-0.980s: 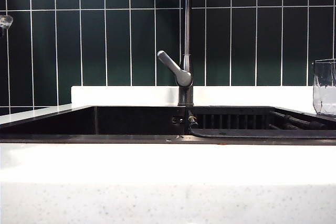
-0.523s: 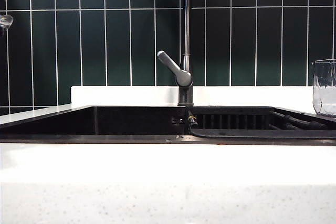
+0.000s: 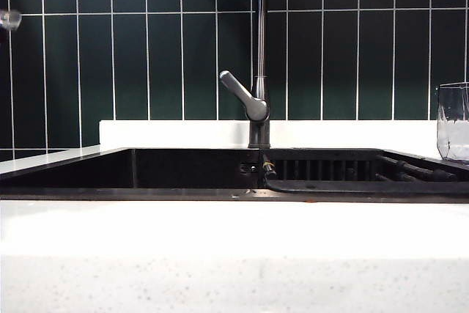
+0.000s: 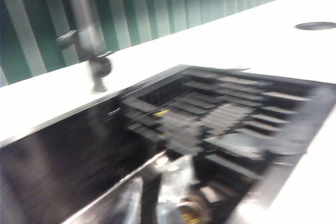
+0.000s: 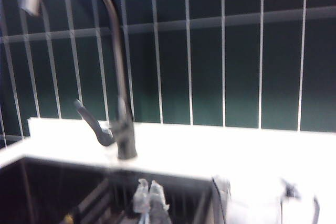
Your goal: Pick up the mug next to the sink, go to the faucet to get some water, pour the water into the sink, and finally put the mug back to its place.
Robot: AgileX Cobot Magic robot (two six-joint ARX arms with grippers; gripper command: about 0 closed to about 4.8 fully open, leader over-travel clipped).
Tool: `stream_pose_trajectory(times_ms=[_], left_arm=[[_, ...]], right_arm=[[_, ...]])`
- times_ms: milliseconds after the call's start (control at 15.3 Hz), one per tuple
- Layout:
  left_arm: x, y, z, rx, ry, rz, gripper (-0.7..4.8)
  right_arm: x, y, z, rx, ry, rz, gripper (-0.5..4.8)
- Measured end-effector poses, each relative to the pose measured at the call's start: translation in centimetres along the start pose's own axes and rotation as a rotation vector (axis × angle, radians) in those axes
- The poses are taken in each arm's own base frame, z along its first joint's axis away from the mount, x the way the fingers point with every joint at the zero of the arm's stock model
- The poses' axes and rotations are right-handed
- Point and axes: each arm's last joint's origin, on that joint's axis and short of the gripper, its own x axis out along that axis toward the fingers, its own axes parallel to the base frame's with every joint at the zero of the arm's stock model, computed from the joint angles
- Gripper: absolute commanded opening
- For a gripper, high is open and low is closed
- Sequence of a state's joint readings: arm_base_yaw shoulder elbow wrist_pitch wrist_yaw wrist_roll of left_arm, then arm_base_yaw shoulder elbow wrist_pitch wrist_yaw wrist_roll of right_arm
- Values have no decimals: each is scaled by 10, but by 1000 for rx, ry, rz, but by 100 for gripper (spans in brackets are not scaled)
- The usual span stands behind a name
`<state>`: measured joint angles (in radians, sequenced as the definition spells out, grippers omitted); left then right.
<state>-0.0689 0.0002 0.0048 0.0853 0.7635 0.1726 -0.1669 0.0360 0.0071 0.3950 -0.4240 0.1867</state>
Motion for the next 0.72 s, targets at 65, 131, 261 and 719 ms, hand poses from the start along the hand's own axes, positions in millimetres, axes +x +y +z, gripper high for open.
stream_pose_trajectory(times_ms=[65, 131, 261, 719], left_arm=[[0, -1, 0, 18, -9, -38, 62], [0, -2, 1, 32, -16, -68, 62], [0, -4, 1, 59, -28, -121, 68], [0, 0, 1, 148, -6, -9, 63]], right_arm=[[-2, 2, 3, -7, -28, 14, -6], [-2, 3, 2, -3, -20, 37, -6], [-1, 5, 2, -3, -13, 93, -6], [-2, 6, -1, 28, 29, 146, -6]])
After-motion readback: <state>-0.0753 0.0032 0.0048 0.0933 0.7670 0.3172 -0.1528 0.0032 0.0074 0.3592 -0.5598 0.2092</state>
